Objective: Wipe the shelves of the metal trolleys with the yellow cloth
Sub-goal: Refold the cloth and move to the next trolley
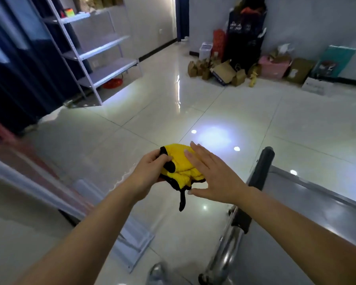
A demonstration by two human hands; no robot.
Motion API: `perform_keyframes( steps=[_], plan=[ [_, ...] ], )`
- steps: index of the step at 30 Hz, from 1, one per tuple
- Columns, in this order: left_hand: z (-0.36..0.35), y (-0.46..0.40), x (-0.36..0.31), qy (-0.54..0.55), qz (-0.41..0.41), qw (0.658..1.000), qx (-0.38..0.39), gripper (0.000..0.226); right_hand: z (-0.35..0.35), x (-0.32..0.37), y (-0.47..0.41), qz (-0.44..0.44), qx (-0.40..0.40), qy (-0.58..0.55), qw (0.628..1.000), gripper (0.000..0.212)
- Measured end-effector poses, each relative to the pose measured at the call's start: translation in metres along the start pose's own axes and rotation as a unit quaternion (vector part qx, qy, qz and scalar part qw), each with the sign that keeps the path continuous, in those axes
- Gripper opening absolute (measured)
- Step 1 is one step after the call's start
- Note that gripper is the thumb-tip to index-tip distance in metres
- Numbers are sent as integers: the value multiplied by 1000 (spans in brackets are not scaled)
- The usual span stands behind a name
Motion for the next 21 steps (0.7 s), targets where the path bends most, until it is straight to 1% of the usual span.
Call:
perform_keyframes(
  steps=[3,5,8,10,13,17,21],
  plan=[
    [-14,-64,-2,2,39,998,45,22,-14,-36,-21,-57,-27,12,998,97],
    [-23,-105,-2,-4,57,995,79,22,-23,-60,-34,-89,-48,16,995,92],
    [-42,-168,3,-5,85,983,161,25,-38,-94,-52,-146,-80,16,986,89],
    [-52,-206,3,-17,105,971,212,25,-50,-113,-63,-198,-80,-6,977,90],
    [-67,-253,1,-55,123,953,270,23,-61,-136,-75,-273,-70,-47,958,95],
    [-89,-301,-4,-60,157,933,317,26,-62,-171,-91,-338,-81,-43,937,77],
    [-125,-337,-7,-44,178,914,362,27,-58,-212,-95,-377,-96,-8,921,69]
  ],
)
Point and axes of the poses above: each hand's wrist, its own y-axis away from the middle knuckle, its own z-axis out of the back of the hand, x = y × z, the point moved 6 cm from there along -y, towards the middle knuckle, and after that the axes turned 6 degrees about y, right-handed, at the moved point
